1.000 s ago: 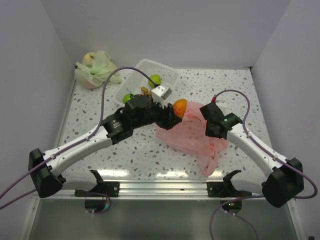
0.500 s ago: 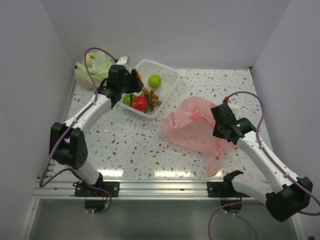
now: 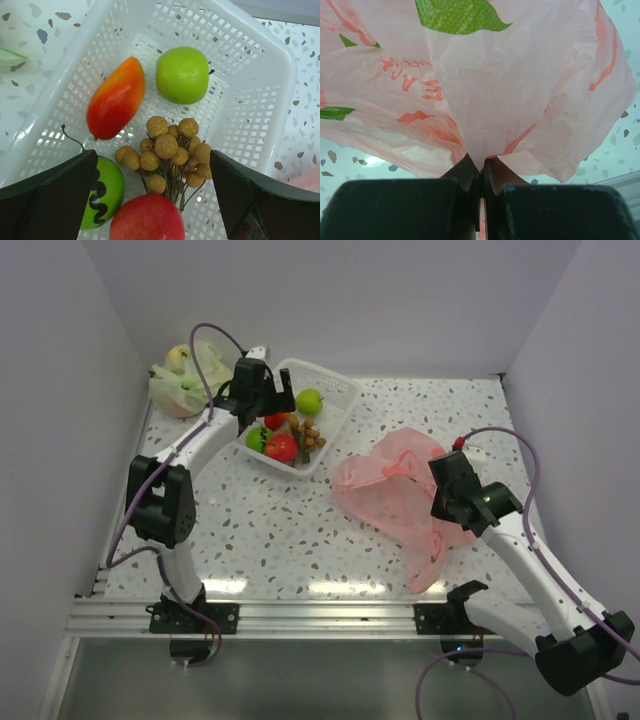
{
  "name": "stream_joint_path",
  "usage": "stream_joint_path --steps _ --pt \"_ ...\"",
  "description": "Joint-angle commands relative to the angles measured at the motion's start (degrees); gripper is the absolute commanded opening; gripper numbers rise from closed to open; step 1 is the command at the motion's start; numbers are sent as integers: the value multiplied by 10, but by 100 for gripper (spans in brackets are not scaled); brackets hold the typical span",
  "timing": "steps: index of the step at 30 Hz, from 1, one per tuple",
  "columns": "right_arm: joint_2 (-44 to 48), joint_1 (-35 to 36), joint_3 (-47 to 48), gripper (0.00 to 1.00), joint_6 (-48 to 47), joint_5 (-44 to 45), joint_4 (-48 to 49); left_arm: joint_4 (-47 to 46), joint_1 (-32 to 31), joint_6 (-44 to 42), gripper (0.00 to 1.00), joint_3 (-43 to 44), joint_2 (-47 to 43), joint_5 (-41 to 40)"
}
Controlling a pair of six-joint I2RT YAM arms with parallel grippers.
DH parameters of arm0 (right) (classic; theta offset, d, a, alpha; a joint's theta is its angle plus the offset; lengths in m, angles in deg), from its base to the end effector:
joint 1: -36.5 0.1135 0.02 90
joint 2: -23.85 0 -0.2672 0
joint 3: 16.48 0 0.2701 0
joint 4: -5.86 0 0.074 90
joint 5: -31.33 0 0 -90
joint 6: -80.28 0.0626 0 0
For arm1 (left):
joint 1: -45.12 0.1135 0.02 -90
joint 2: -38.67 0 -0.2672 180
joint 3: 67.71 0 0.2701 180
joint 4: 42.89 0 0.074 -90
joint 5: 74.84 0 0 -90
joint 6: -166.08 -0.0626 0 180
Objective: Untie the knot of the plastic bag and take out the fruit
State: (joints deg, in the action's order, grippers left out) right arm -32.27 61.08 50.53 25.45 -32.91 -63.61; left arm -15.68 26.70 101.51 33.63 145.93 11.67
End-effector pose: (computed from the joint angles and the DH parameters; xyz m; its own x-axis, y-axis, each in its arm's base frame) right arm 0.1971 0.0602 0.2751 -0.7315 0.2359 -0.6398 0.3092 0.9510 -0.0029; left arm 0.4587 -0.1488 0.2662 -0.5830 -0.2576 -0.7706 0.0185 0.9440 -0.3296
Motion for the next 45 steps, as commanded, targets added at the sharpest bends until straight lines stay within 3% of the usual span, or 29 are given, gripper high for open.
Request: stream_joint_path --steps 1,8,10,11,14,18,22,32,37,45 --pt "17 -3 17 0 8 3 -26 10 3 -20 100 -9 -85 -22" --pt "73 -4 24 0 35 51 -62 130 2 -7 100 -54 -269 -66" --pt "87 -4 25 6 40 61 -76 172 2 4 100 -76 -353 -93" --pt "93 -3 26 17 41 62 -80 183 2 8 100 -86 -382 -105" --pt "121 -4 30 34 39 64 -92 200 2 30 100 -153 -512 -163" --pt "156 -3 65 70 35 62 -114 227 2 48 100 -247 -671 -213" --pt "182 -3 110 99 15 67 -133 279 2 32 100 -248 -753 -254" --pt "302 -3 204 99 -127 94 -107 376 2 -5 100 -179 -874 -338" --pt "378 -3 204 99 -199 89 -59 363 2 -13 100 -185 -924 -351" --pt "438 -3 177 99 -217 88 -50 289 1 -28 100 -230 -1007 -338"
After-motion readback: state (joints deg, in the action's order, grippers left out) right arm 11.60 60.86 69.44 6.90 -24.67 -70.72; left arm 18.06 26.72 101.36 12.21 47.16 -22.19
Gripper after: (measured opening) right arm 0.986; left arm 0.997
